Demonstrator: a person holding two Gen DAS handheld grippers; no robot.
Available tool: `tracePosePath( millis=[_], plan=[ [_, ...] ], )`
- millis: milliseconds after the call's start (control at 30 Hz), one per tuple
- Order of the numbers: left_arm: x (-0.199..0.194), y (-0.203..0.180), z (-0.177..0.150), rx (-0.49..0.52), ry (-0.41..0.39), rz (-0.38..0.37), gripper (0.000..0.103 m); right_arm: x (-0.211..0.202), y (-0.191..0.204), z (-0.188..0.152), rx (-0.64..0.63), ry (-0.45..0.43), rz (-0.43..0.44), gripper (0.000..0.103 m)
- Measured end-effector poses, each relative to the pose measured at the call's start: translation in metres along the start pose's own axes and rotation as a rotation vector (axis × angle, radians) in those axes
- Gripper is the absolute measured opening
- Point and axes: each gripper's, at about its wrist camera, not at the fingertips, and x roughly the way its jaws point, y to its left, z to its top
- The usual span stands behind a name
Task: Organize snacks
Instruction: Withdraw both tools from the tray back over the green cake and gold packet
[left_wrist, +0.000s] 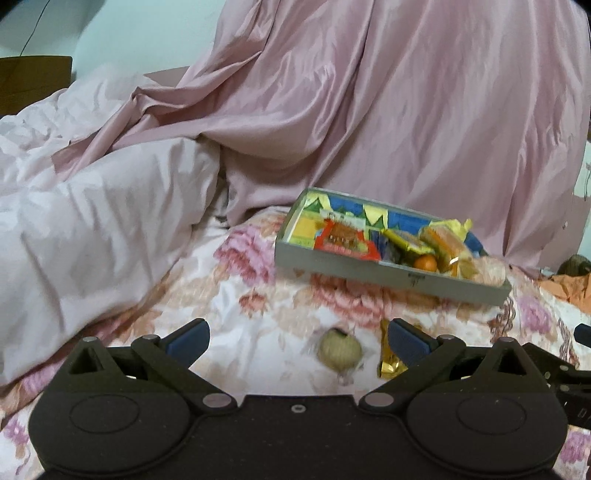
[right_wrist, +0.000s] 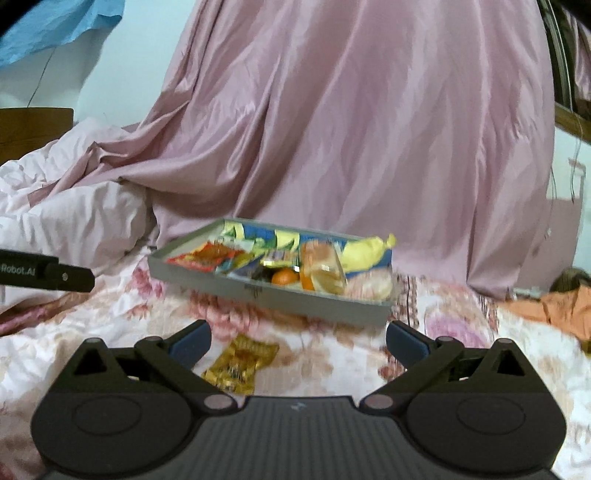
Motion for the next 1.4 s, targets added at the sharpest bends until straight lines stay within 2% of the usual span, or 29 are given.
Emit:
tracePosePath(
  millis=[400,667,1100,1400],
  plan=[
    [-0.012,0.0,-0.035,0.06,0.095,0.002,0.102,-0.018,0.007,-0.018,0.034,0.076,0.042,0.103],
    [-0.003,0.002,-0.04,0.082,0.138,0.017,0.102,-0.004,0.002,-0.031,0.108,0.193,0.082,0.103],
    [0.022,0.0,-0.042,0.104,0.176,0.012,0.102,0.017,0.002,-0.042,0.112,0.248,0.074,0.103],
    [0.05,0.001,-0.036,0.14,0.193,0.007,0.102,0.043,0.005,-0.041,0.079,0.236,0.066,0.103]
  ],
)
